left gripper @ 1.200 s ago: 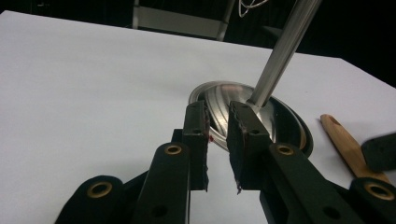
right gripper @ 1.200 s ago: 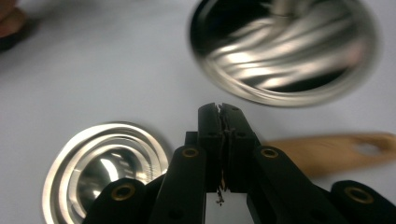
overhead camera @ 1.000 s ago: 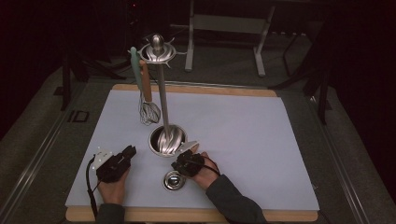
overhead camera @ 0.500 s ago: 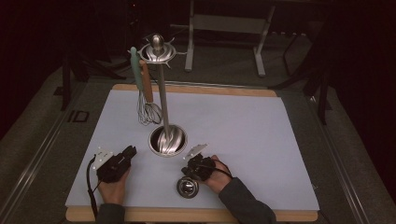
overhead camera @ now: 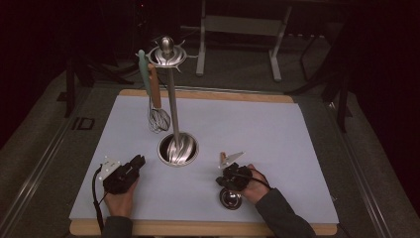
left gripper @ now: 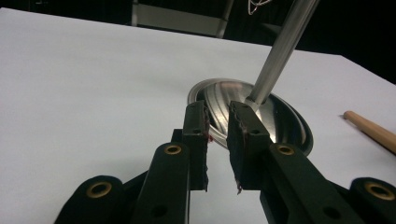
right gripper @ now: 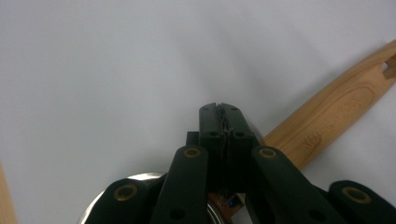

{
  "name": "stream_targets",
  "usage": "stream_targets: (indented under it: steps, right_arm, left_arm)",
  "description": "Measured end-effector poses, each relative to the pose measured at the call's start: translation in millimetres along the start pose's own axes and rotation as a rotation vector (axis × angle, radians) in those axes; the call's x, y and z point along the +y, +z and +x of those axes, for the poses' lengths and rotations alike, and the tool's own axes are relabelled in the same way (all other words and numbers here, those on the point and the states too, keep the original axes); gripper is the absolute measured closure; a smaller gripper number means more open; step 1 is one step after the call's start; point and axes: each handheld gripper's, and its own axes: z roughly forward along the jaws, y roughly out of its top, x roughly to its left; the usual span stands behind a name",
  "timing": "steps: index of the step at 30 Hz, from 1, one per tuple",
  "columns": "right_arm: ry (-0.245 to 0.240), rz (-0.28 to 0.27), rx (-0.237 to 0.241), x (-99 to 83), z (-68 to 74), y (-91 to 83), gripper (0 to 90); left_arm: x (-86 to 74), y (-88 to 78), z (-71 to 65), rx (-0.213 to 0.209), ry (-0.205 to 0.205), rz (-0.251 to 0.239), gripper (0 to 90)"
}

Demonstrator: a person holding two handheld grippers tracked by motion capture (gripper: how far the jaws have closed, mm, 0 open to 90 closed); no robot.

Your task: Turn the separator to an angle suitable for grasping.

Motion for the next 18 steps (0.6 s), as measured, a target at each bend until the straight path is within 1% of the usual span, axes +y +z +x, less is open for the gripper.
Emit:
stream_targets:
  steps: [1,2,3,5,6,7,8,9,11,12,13,14,16,17,18]
  right_arm:
    - [0.000,0.000,0.000,0.0,0.0,0.0,88.4]
    - [0.010,0.006,-0.004,-2.3,-2.0,-2.2,88.4]
    - [0.006,0.017,-0.011,-7.6,-8.0,-6.6,88.0]
    - [0.010,0.022,-0.010,-9.2,-9.6,-8.0,87.4]
    - [0.010,0.038,-0.009,-13.3,-13.8,-10.8,87.3]
    - [0.010,0.038,-0.009,-13.3,-13.8,-10.8,87.3]
    - [0.021,0.038,-0.009,-17.0,-17.6,-13.5,87.1]
    - [0.031,0.037,-0.009,-17.8,-18.0,-14.5,86.6]
    - [0.038,0.018,-0.001,-20.0,-20.4,-16.8,83.9]
    - [0.053,0.006,0.005,-20.5,-20.6,-18.6,81.7]
    - [0.053,0.006,0.005,-20.5,-20.6,-18.6,81.7]
    - [0.066,-0.027,0.007,-20.9,-22.0,-23.2,77.9]
    - [0.082,-0.049,-0.005,-20.7,-23.1,-27.6,72.6]
    - [0.082,-0.049,-0.005,-20.7,-23.1,-27.6,72.6]
    - [0.115,-0.070,-0.019,-20.9,-27.1,-31.8,69.5]
  left_arm:
    - [0.0,0.0,0.0,0.000,0.000,0.000,77.6]
    - [0.0,0.1,-0.2,0.000,-0.001,-0.001,77.6]
    - [0.0,0.1,-0.2,0.000,-0.002,-0.001,77.6]
    - [0.0,0.2,-0.2,0.001,-0.002,-0.001,77.6]
    - [0.0,0.4,-0.2,0.001,-0.001,0.000,77.6]
    - [0.0,0.4,-0.2,0.001,-0.001,0.000,77.6]
    - [0.1,0.4,-0.2,0.001,-0.001,0.000,77.6]
    - [0.1,0.4,-0.2,0.001,-0.001,0.000,77.6]
    - [0.1,0.4,-0.1,0.000,-0.002,0.000,77.6]
    - [0.1,0.5,0.2,-0.001,0.000,0.001,77.6]
    - [0.1,0.5,0.2,-0.001,0.000,0.001,77.6]
    - [0.1,0.8,0.2,-0.001,0.000,0.001,77.5]
    - [0.2,1.0,0.2,-0.001,0.001,0.004,77.4]
    - [0.2,1.0,0.2,-0.001,0.001,0.004,77.4]
    - [0.2,0.8,0.1,-0.001,0.003,0.005,77.4]
